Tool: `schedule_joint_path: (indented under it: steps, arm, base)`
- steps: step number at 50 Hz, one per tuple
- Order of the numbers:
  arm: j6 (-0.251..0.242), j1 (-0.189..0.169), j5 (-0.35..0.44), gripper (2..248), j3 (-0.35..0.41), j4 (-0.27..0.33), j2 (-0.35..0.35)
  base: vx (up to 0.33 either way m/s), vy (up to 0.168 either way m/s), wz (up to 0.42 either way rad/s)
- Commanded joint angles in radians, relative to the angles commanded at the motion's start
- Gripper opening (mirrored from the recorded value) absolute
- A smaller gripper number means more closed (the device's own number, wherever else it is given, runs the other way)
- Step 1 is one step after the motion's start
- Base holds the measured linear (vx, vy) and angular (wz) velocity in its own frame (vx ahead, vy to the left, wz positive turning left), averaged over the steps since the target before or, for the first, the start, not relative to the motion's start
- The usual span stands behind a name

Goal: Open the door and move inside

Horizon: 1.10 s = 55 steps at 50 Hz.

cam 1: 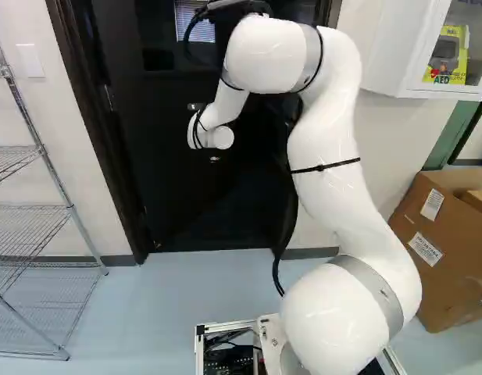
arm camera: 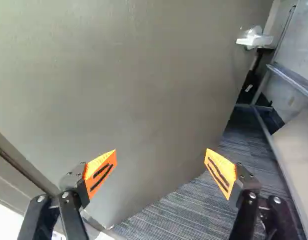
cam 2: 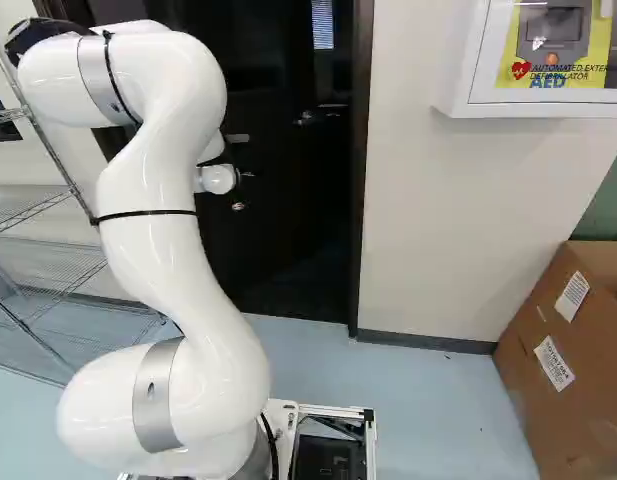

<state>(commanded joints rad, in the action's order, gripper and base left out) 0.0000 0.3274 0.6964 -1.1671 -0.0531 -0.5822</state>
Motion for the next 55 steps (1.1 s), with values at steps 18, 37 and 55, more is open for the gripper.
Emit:
schedule_joint_path:
  steps: [18, 37, 55]
  arm:
    - [0.000, 0.005, 0.000, 247, 0.111, 0.003, 0.085]
    - [0.000, 0.009, 0.016, 247, 0.225, 0.051, 0.175]
    - [0.000, -0.002, 0.022, 247, 0.331, 0.112, 0.262]
  base:
    - [0.000, 0.000, 0.000]
    - [0.000, 0.000, 0.000]
    - [0.000, 0.000, 0.000]
